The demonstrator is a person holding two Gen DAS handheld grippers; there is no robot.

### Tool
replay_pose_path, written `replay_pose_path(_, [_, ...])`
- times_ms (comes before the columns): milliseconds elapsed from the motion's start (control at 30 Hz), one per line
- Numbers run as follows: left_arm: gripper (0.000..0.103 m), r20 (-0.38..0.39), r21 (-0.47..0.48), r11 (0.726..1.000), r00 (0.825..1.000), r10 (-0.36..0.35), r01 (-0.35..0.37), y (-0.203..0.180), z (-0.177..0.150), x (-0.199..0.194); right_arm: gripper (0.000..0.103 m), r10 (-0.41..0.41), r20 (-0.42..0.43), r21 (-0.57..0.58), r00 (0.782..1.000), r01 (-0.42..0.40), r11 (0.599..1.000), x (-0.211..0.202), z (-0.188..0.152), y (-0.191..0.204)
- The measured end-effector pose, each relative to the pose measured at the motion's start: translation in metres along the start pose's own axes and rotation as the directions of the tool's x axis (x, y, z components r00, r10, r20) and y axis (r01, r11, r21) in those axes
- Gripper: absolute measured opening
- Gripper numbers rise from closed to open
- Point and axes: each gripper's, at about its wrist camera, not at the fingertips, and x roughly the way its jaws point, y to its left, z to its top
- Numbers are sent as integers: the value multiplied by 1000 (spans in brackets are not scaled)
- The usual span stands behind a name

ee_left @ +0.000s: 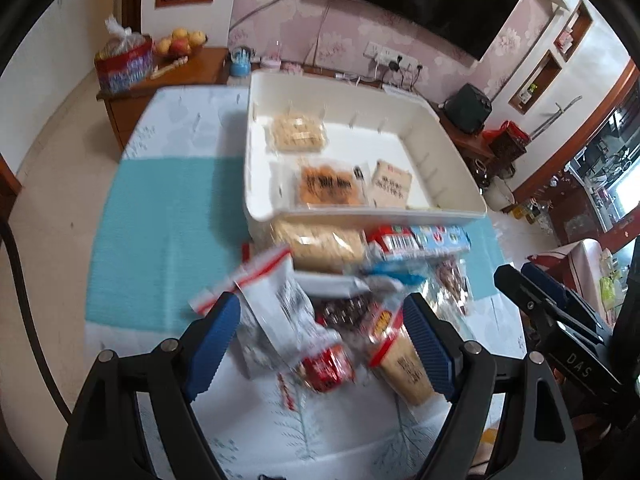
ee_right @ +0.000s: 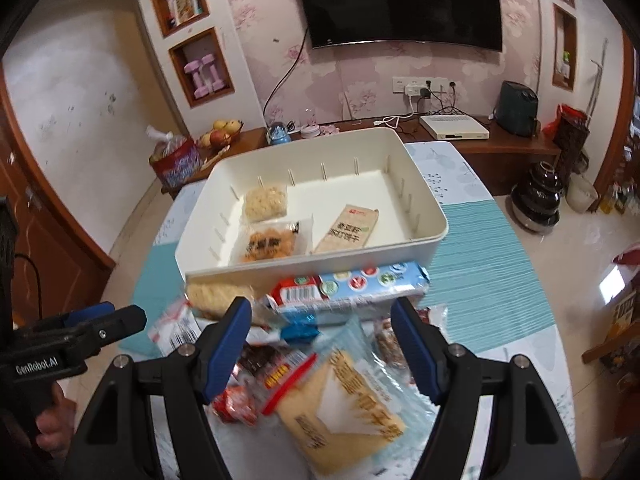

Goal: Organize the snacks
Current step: 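Withdraw both tools and move the left tool toward the bread bag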

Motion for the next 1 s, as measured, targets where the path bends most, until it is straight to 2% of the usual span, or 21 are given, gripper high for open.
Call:
replay_pose_path(167, [83,-52,-38,998,998,41,-43,-18,-16,11,73,33,-29,-43,999,-35,998,-4,-9,-15])
replay_pose_path(533, [91,-72,-171,983,996,57,-69,-65,-35,21,73,145,-116,-196,983,-165,967,-11,-12,-53])
replay_pose_path(800, [94,-94,-311,949,995,32,-60,-83,-53,40,73,201,-158,-329,967,-244,912,-8,-8,-69])
replay_pose_path(867, [98,-100,-345,937,995,17,-51,-87,-56,46,73,211,-163,-362,964,-257,896,-7,-6,-74])
replay_pose_path(1000, [99,-116,-415,909,993,-20,-30,-92,-63,61,73,211,-164,-440,964,-263,858,-1,-5,-79])
